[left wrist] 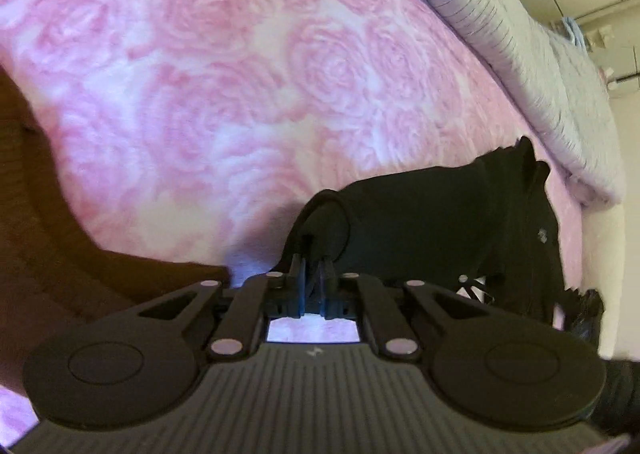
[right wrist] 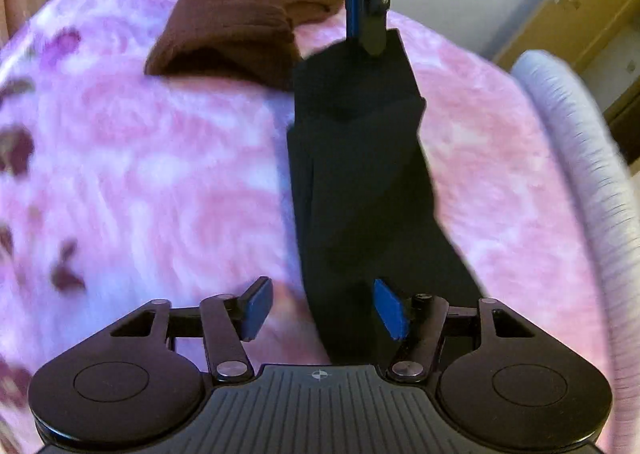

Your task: Fold clothes

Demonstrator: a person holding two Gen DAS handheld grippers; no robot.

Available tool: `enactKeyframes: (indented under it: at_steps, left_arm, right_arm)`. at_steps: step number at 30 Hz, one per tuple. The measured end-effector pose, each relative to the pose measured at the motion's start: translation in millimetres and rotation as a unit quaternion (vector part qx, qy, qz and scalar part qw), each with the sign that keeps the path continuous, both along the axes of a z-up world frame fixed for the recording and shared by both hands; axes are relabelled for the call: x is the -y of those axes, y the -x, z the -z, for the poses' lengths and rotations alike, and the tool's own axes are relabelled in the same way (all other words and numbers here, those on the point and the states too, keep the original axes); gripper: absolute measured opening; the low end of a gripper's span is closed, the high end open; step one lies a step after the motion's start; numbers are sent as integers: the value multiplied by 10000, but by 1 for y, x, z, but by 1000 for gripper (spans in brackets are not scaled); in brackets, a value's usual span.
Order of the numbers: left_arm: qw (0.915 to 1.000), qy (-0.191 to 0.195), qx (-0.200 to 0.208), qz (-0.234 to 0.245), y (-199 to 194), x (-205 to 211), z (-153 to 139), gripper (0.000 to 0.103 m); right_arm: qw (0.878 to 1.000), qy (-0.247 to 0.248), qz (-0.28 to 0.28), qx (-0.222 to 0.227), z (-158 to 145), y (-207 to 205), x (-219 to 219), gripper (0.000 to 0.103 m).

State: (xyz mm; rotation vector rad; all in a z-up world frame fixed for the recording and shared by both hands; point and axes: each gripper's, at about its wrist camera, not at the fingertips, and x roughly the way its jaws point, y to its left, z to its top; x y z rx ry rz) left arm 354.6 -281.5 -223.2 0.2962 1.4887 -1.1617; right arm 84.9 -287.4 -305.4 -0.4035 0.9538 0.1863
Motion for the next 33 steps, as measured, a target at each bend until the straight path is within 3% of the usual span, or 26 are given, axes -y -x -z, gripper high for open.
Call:
enactKeyframes:
  at_steps: [2, 4, 7, 8, 10, 13, 18, 21, 23, 25, 27, 30, 33]
  left_arm:
    - [9996, 57, 188, 187, -1, -6, -3, 4]
    - [9974, 182, 496, 497, 5, -10, -4, 8]
    - [9880, 270, 1059, 1093, 21, -9, 3, 38]
    - [9835, 302, 1223, 1301, 27, -8, 6, 43]
    - [9769, 263, 1344, 1640, 36, -4, 16, 42]
    - [9753, 153, 1305, 1777, 47, 0, 25, 37]
    - [9634, 157, 2010, 1764, 60, -10, 13, 36]
    - [9661, 136, 1936, 1703, 50, -1, 23, 33]
    - [9804, 167, 1406, 1369, 33, 8, 32, 2]
    - [9895, 24, 1249, 723, 10, 12, 39, 2]
    - [9911, -6, 1203, 562, -1, 11, 41, 3]
    - [9837, 54, 1573, 866, 6, 2, 25, 9]
    - [9697, 81, 2163, 1134, 19, -13, 5, 22]
  right_arm:
    - [9983, -574, -45, -84, -8, -8, 4, 32]
    - [9981, -604, 38, -69, -11, -7, 2, 28]
    - [9977, -649, 162, -48, -16, -6, 0, 28]
    - [9976, -664, 203, -40, -18, -5, 0, 29]
    - [9976, -617, 306, 0, -22, -1, -3, 33]
    - [9975, -485, 502, 54, -29, 10, -7, 41]
    - [9943, -501, 943, -19, -38, 26, 0, 46]
    - [9929, -544, 1052, -79, -40, 29, 1, 48]
    - [9935, -501, 1015, -111, -40, 31, -2, 48]
    - [9932, -504, 1048, -81, -40, 32, -4, 49]
    - [9908, -644, 1191, 42, -43, 29, -1, 49]
    - [9866, -834, 1383, 223, -43, 16, 4, 50]
    - [9851, -883, 1447, 294, -37, -3, 7, 50]
